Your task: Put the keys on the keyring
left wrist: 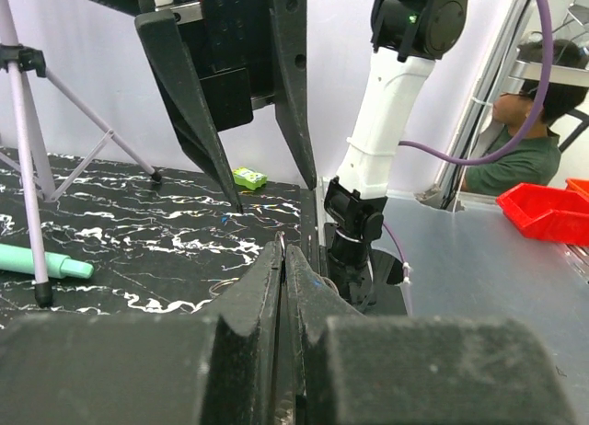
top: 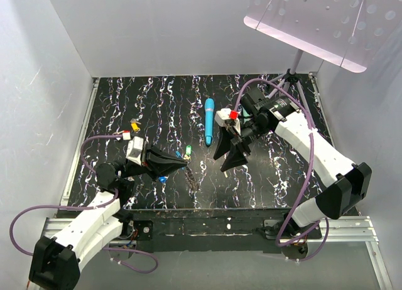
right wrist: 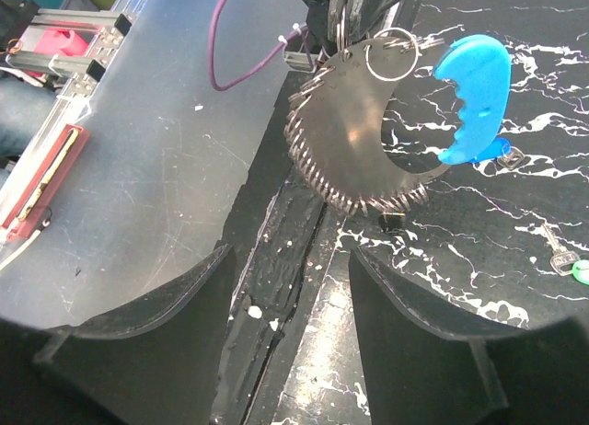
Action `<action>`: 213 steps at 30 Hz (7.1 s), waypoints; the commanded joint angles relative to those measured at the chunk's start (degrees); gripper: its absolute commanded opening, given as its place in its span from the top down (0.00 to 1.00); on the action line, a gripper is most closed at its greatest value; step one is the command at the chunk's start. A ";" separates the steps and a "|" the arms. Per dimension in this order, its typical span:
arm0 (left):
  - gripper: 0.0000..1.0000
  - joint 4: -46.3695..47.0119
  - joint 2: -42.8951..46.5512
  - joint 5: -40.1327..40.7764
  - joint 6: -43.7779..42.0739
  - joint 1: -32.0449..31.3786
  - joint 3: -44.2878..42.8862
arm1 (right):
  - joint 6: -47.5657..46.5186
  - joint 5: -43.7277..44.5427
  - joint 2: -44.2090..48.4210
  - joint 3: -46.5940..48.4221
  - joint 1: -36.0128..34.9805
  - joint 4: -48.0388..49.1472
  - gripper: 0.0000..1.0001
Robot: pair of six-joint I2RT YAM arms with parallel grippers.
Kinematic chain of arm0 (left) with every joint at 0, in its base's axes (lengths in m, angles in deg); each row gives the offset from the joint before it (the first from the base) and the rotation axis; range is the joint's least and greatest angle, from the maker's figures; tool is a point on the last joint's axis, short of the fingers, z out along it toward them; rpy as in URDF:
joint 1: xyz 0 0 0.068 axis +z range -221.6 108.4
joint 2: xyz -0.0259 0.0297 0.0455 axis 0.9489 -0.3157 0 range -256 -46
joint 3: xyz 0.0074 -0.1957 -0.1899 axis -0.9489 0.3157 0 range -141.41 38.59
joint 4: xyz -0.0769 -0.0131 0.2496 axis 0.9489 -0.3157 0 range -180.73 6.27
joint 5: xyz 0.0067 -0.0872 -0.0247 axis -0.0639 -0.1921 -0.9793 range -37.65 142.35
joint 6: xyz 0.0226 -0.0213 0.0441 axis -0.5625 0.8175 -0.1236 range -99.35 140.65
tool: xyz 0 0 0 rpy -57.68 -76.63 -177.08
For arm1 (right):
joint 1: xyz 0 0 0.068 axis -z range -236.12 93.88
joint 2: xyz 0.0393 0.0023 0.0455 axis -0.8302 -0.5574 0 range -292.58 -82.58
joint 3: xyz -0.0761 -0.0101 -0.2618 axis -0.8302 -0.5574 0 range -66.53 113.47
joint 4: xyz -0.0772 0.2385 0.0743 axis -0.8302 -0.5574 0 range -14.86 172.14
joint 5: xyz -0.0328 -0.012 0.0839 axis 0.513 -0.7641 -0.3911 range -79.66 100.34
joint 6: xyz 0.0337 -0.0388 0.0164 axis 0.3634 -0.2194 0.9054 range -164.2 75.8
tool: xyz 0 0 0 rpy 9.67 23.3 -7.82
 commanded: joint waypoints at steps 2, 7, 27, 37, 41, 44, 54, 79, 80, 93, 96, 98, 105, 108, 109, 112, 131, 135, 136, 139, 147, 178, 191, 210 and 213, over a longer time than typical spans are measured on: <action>1.00 7.57 -1.03 -2.13 1.77 -0.07 -1.38 | -4.73 -4.04 0.62 -0.27 0.13 -3.07 0.40; 1.00 8.80 -2.26 -3.45 3.27 -0.07 -2.17 | -5.09 -4.74 0.88 -0.19 -0.04 -3.16 0.41; 1.00 -24.31 3.63 1.74 -3.41 0.02 -7.97 | 17.92 15.37 6.93 -6.42 5.22 16.60 0.28; 1.00 -34.78 2.75 -1.95 -10.17 2.47 -12.89 | 28.06 8.97 13.89 -21.45 18.14 30.07 0.13; 1.00 -37.16 2.75 -5.03 -12.02 5.20 -13.95 | 27.61 12.82 14.77 -21.81 18.32 30.68 0.19; 1.00 -38.31 3.01 -5.73 -13.78 5.64 -13.60 | 27.17 15.90 15.29 -22.42 18.32 30.59 0.19; 1.00 -32.51 3.54 -7.32 -11.33 5.73 -9.38 | 33.31 10.64 14.51 -25.76 22.36 32.26 0.16; 1.00 -33.91 5.92 -6.70 -11.41 5.82 -9.12 | 25.41 9.84 15.38 -26.64 24.74 27.52 0.11; 1.00 -34.17 6.00 -6.79 -11.76 5.82 -9.20 | 24.97 10.19 15.21 -26.55 24.65 27.08 0.11; 1.00 -37.43 7.14 -4.59 -14.66 6.08 -9.47 | 23.38 16.34 12.83 -27.51 19.74 25.49 0.14; 1.00 -37.60 7.06 -4.77 -14.66 6.34 -9.47 | 25.23 17.66 12.40 -29.53 17.45 27.34 0.14; 1.00 -37.86 7.06 -4.51 -14.92 6.35 -9.47 | 26.81 17.85 12.04 -30.50 16.40 28.83 0.15; 1.00 -38.39 6.88 -4.07 -15.45 6.35 -9.38 | 34.80 15.83 11.43 -33.05 15.07 35.51 0.16; 1.00 -38.39 6.71 -4.15 -15.71 6.35 -9.38 | 36.74 15.12 11.16 -33.50 14.98 36.92 0.16; 1.00 -38.39 6.71 -4.07 -15.71 6.43 -9.29 | 37.10 14.95 11.16 -33.58 14.98 37.18 0.16; 1.00 -38.31 6.62 -4.07 -15.89 6.43 -9.29 | 37.27 15.73 10.81 -33.58 14.98 37.36 0.16; 1.00 -34.26 12.15 -0.28 -10.53 6.35 -6.13 | 34.73 14.86 9.76 -33.58 14.90 36.22 0.16; 1.00 -33.04 11.37 -1.60 -9.13 6.43 -6.57 | 34.73 14.86 9.76 -33.67 14.90 36.31 0.16; 1.00 -32.25 10.84 -2.13 -8.69 6.43 -6.57 | 34.73 14.94 9.84 -33.59 14.90 36.39 0.16; 1.00 -30.93 10.40 -2.83 -7.37 6.52 -6.65 | 34.90 14.94 9.85 -33.85 14.90 36.48 0.16; 1.00 -31.89 11.71 -1.96 -7.36 6.43 -6.57 | 36.39 14.68 9.67 -34.20 14.90 37.54 0.16; 1.00 -36.99 13.30 0.85 -11.49 6.35 -6.30 | 48.17 22.77 3.62 -32.98 14.90 43.70 0.16; 1.00 -39.18 13.04 1.65 -14.22 6.52 -6.13 | 33.41 37.78 -9.14 -20.14 5.15 29.89 0.42; 1.00 -41.91 13.04 1.56 -17.12 6.43 -7.01 | 32.97 51.68 -17.84 -15.92 -3.91 31.38 0.44; 1.00 -41.82 12.95 1.56 -17.21 6.43 -7.01 | 33.06 51.86 -18.37 -15.39 -4.17 31.47 0.46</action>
